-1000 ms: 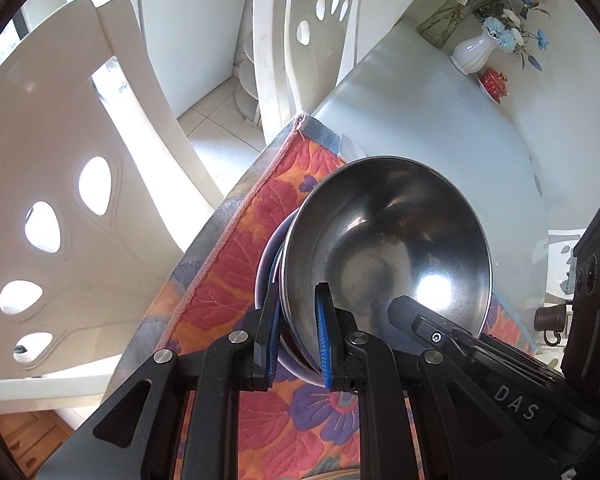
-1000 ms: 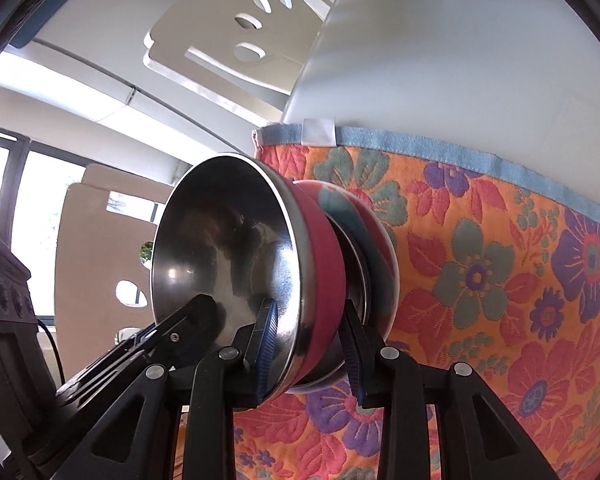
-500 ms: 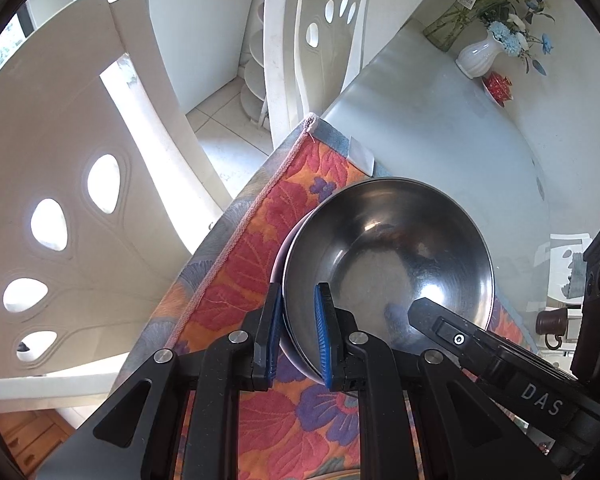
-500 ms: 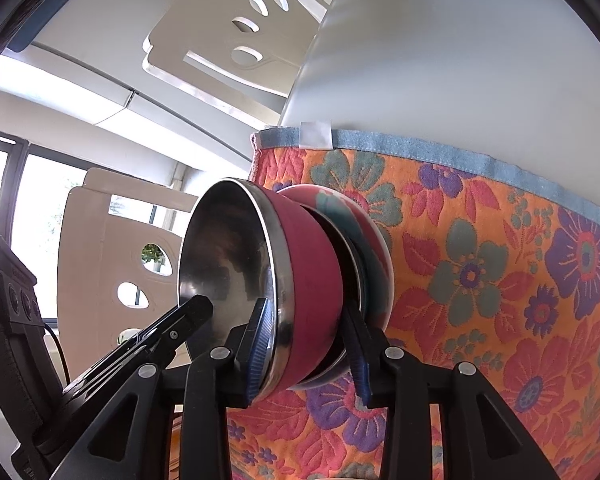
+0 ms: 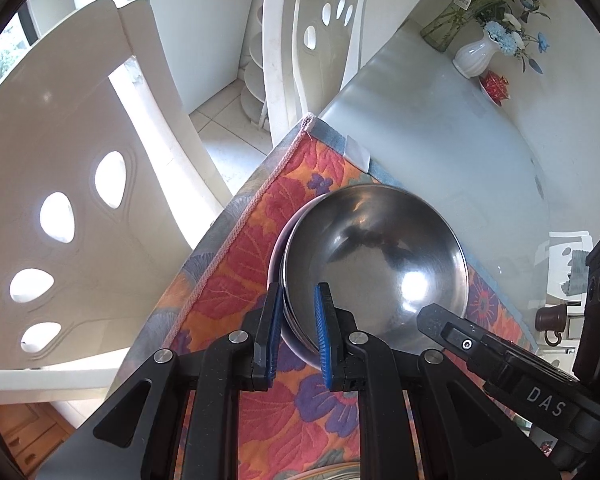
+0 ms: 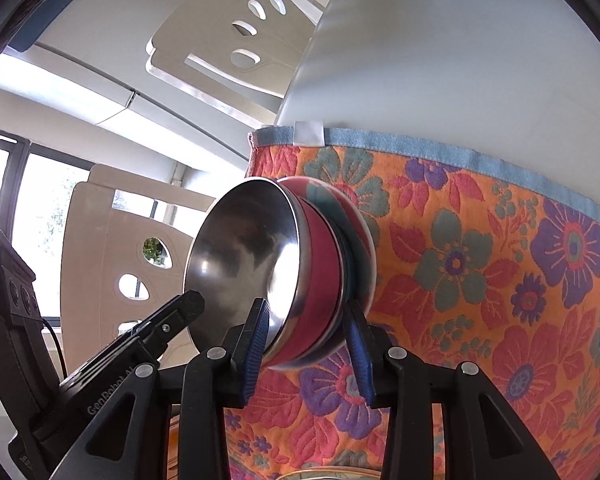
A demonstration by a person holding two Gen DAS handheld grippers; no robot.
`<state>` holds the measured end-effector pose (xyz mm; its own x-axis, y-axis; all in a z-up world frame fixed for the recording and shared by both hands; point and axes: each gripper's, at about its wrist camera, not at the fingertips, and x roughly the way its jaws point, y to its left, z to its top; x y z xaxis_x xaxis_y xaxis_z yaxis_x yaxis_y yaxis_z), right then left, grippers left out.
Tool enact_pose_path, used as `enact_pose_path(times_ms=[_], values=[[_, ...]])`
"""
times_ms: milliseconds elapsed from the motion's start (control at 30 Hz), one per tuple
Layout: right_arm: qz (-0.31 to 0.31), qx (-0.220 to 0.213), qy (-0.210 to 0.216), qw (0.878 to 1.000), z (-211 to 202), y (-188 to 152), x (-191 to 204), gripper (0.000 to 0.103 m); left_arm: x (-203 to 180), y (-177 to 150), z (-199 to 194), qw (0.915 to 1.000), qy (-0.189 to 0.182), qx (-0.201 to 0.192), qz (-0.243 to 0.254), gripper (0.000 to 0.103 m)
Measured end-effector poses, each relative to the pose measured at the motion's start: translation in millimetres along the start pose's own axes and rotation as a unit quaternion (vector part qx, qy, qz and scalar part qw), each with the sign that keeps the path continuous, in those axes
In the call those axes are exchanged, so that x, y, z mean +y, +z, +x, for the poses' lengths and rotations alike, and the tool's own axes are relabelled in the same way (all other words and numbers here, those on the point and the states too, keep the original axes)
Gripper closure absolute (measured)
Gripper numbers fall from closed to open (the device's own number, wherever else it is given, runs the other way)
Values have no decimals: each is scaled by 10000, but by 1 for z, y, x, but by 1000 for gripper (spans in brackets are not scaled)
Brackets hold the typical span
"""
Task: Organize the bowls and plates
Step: 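Lift the bowl stack with the right tool and set it on the tablecloth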
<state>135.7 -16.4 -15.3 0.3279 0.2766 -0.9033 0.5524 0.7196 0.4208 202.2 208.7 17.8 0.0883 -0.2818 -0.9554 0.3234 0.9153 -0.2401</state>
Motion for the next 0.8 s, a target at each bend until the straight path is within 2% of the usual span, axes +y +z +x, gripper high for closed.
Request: enact_pose_path(times_ms=[400,433,467,500,533,567,600,633,667,700,767,800], values=[[-251,-71,76,9996,-21,-20,-7,66,3,-27,-16,9997,196,-144,77,88],[-370,-68,34,9993,-23,-24,-9,64,5,-33,-18,9995,254,-163,92,84],[-511,-69,7,9987,-25,-29,-13,62,6,-38,-19,9993,312,-182,103,75],[-601,-78,-2,9982,-26,-32,-15,55,8,-43,-21,9991,351,-197,110,73],[-822,-115,-39,9965,-27,-39,-20,44,10,-50,-22,9991,364,-195,122,73],[-1018,-165,-120,9946,-26,-44,-24,37,12,-57,-22,9990,391,-148,154,67],[-1168,-216,-213,9927,-25,-48,-27,21,12,-61,-21,9988,439,-103,174,54],[-1518,-358,-429,9868,-22,-56,-32,14,13,-67,-19,9983,539,-43,202,43],[-1723,-437,-536,9826,-20,-60,-34,14,14,-71,-17,9980,602,-42,206,24],[-2033,-540,-734,9749,-15,-66,-38,14,16,-76,-16,9977,645,-90,189,15],[-2684,-658,-1097,9548,3,-75,-48,14,19,-84,-13,9970,758,-122,105,14],[-2813,-644,-1157,9504,10,-76,-52,14,21,-88,-11,9964,841,-77,22,14]])
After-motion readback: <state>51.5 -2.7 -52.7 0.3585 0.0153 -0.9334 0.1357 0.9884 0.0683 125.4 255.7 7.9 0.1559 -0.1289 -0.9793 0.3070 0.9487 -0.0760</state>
